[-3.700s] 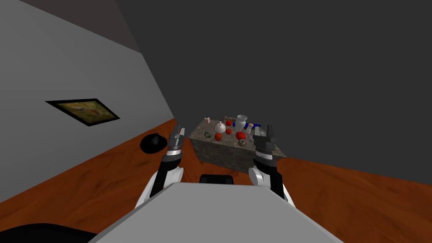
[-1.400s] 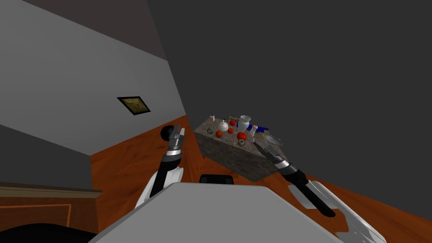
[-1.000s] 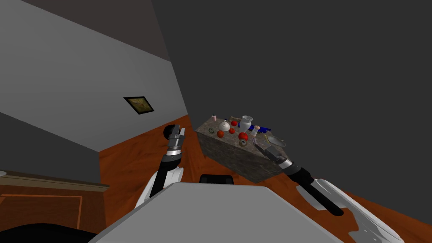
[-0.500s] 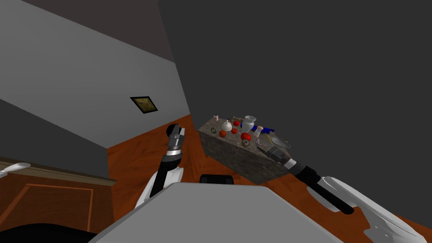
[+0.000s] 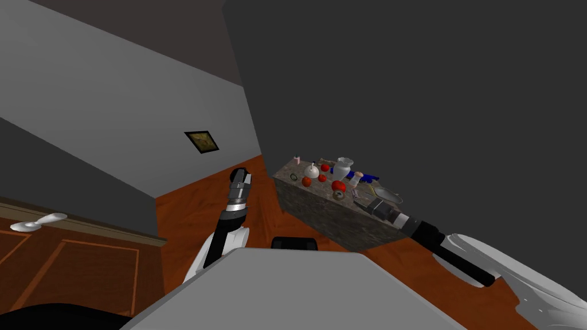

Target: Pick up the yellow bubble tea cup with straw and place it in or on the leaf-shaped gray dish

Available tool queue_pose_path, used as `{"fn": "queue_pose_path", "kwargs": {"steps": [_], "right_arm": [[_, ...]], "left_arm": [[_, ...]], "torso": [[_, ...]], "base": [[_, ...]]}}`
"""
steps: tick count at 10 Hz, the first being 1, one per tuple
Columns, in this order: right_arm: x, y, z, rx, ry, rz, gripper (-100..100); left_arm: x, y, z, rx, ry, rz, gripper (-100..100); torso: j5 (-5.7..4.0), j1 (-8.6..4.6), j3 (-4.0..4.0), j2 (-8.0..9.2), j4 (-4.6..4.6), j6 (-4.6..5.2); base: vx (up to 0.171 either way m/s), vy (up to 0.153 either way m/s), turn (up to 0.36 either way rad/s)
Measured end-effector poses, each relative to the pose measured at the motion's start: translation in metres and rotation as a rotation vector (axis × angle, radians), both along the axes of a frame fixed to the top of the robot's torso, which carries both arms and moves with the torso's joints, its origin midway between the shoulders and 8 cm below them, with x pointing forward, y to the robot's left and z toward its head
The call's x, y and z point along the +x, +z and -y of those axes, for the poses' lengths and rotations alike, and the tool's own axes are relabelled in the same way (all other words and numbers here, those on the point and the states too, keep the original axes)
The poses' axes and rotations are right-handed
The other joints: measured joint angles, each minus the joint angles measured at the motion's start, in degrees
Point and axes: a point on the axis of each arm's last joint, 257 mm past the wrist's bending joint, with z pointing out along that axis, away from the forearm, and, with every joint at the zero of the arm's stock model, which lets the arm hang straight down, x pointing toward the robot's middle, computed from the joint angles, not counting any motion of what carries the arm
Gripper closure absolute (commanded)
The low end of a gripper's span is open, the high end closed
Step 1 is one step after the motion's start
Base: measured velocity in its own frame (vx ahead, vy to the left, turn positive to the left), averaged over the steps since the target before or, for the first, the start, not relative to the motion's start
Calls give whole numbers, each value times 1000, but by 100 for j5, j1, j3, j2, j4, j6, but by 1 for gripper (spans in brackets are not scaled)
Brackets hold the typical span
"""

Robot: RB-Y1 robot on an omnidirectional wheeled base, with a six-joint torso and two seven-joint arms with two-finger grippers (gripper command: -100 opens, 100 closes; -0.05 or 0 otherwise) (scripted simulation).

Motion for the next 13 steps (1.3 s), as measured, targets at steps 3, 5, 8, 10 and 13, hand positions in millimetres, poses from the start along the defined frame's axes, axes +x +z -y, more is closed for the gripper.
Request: {"fn": "queue_pose_path", "kwargs": {"steps": [3, 5, 8, 10, 13], "right_arm": [[2, -12, 29, -148, 20, -52, -100], [2, -16, 46, -222, 29, -79, -100], [0, -23, 75, -351, 47, -133, -100], [-1, -22, 90, -413, 57, -160, -100], [-8, -23, 128, -555, 75, -232, -100]], "left_arm": [[0, 0, 0, 0, 0, 0, 0], [0, 0, 0, 0, 0, 0, 0], [0, 0, 0, 0, 0, 0, 0], [0, 0, 0, 0, 0, 0, 0], [0, 0, 0, 0, 0, 0, 0]], "torso": [[2, 10, -3, -5, -1, 0], [2, 10, -7, -12, -3, -1], [3, 15, -3, -4, -1, 1], [3, 16, -4, -7, -1, 1], [10, 44, -10, -17, -4, 1]], "base": [[6, 87, 32], [19, 118, 64], [2, 98, 22], [26, 129, 41], [32, 160, 28]]}}
